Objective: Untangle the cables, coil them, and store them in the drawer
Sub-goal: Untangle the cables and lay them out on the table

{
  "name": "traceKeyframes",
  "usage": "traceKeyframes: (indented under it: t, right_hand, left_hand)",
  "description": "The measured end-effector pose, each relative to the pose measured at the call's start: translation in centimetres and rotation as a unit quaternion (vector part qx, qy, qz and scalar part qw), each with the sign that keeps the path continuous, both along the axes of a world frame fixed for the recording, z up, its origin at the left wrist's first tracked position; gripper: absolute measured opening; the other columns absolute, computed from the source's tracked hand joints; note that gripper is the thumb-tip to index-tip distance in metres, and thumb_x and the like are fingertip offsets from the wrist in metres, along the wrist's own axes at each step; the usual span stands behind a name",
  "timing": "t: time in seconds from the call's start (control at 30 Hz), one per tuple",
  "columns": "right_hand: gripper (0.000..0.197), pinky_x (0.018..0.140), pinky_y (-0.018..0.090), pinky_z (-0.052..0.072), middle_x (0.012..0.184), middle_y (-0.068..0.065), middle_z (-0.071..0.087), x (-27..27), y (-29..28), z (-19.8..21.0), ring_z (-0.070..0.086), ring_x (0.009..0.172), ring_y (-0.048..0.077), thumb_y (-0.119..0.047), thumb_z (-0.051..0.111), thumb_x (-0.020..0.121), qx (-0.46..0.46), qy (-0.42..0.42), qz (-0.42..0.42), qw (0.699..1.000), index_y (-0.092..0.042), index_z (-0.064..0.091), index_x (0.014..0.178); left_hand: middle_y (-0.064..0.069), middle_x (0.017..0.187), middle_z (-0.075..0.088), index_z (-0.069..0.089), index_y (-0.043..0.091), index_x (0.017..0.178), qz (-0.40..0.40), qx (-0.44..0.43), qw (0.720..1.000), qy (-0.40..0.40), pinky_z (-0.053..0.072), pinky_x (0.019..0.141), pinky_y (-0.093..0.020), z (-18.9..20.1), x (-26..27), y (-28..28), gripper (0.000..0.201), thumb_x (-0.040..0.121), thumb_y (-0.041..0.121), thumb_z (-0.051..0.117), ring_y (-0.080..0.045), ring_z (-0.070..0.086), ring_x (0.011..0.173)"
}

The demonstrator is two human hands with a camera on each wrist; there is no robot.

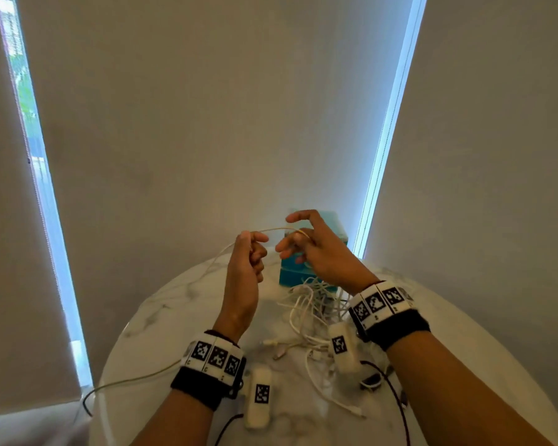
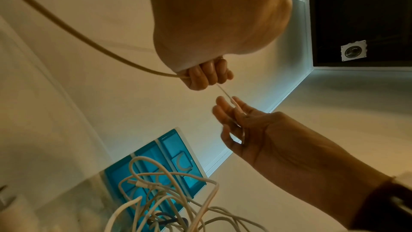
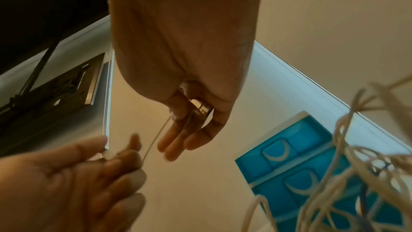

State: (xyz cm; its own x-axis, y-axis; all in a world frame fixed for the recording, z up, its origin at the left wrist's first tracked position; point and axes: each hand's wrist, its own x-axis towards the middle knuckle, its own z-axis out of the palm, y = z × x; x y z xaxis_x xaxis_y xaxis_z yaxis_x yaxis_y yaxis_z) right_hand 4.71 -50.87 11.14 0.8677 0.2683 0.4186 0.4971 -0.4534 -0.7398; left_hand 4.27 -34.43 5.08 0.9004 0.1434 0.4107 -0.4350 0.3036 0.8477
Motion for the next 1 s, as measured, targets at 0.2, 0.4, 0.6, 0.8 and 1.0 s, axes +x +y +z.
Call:
traceKeyframes:
  t: [0.2, 0.4, 0.6, 0.8, 1.0]
  right_hand:
    - [0.007, 0.100, 0.034, 0.058, 0.110, -0.009, 0.074, -1.8, -0.7, -3.0, 0.068, 0.097, 0.001, -0.023, 0.063, 0.107, -0.035, 0.054, -0.082, 0.995, -0.027, 0.066, 0.111]
    - [0.037, 0.090, 0.031, 0.062, 0.117, -0.005, 0.073, -3.9, -2.7, -5.1, 0.069, 0.101, 0.014, -0.005, 0.056, 0.103, 0.115, 0.105, -0.121, 0.980, -0.028, 0.079, 0.120]
    - [0.024, 0.094, 0.034, 0.064, 0.107, -0.005, 0.082, -5.3, -3.8, -8.1, 0.078, 0.101, 0.011, -0.011, 0.086, 0.088, 0.187, 0.070, -0.096, 0.975, -0.017, 0.077, 0.109]
    - [0.048, 0.087, 0.033, 0.065, 0.105, -0.003, 0.081, -4.5, -3.5, -8.7, 0.079, 0.099, 0.010, -0.019, 0.094, 0.080, 0.211, 0.058, -0.115, 0.969, -0.019, 0.061, 0.114]
    - [0.045, 0.081, 0.031, 0.067, 0.099, -0.006, 0.079, -4.4, -3.8, -9.5, 0.077, 0.095, 0.007, -0.034, 0.097, 0.075, 0.231, -0.023, -0.191, 0.954, -0.021, 0.069, 0.108]
  left_hand:
    - [-0.005, 0.085, 0.042, 0.070, 0.020, 0.133, -0.051, 0.034, 0.998, -0.017, 0.029, 0.060, -0.023, -0.8, 0.5, -0.4, 0.056, 0.117, 0.043, 0.021, -0.006, 0.032, 0.065]
    - [0.018, 0.104, 0.061, 0.070, 0.040, 0.136, -0.026, 0.230, 0.972, -0.036, 0.045, 0.084, -0.012, -1.7, 0.3, -1.2, 0.035, 0.115, 0.041, 0.042, 0.009, 0.058, 0.090]
    - [0.016, 0.116, 0.076, 0.080, 0.036, 0.120, 0.035, 0.248, 0.964, -0.089, 0.056, 0.089, -0.017, -1.4, 0.3, -0.9, 0.022, 0.104, 0.042, 0.066, 0.000, 0.070, 0.108]
    - [0.017, 0.104, 0.081, 0.082, 0.031, 0.114, -0.035, 0.344, 0.934, -0.094, 0.056, 0.083, -0.013, -1.6, 0.1, -1.4, 0.018, 0.104, 0.037, 0.068, -0.003, 0.074, 0.095]
    - [0.007, 0.099, 0.079, 0.083, 0.028, 0.114, -0.047, 0.335, 0.940, -0.053, 0.055, 0.057, -0.021, -1.8, -0.2, -1.6, 0.018, 0.103, 0.035, 0.070, -0.015, 0.072, 0.068]
